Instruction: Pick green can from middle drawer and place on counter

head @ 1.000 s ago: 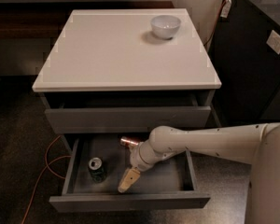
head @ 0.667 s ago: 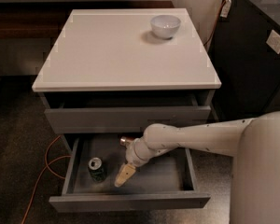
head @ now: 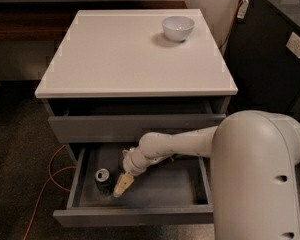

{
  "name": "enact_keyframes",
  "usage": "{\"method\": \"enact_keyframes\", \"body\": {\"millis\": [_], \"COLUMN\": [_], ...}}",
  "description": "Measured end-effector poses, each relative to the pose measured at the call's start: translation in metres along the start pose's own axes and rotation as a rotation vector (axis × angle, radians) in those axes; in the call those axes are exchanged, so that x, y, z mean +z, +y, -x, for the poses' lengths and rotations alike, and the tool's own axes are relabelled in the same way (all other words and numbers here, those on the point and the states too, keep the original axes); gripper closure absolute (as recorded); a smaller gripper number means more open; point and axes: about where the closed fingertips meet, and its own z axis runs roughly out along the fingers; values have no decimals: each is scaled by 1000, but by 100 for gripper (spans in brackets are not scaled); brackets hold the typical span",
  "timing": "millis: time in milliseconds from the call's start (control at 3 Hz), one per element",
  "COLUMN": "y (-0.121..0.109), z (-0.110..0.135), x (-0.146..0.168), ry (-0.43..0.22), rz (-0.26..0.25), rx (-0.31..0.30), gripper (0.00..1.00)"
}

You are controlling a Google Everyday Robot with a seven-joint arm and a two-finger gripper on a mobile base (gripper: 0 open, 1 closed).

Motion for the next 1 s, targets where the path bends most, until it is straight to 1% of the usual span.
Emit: {"method": "enact_keyframes", "body": {"millis": [333,667,1000], "y": [-6,-8,-5], "z": [12,24,33], "x": [24,41,50], "ry": [9,10,11], "rz": [14,26,35], "rx": [-23,-42,-51], "gripper": [0,0,16]}}
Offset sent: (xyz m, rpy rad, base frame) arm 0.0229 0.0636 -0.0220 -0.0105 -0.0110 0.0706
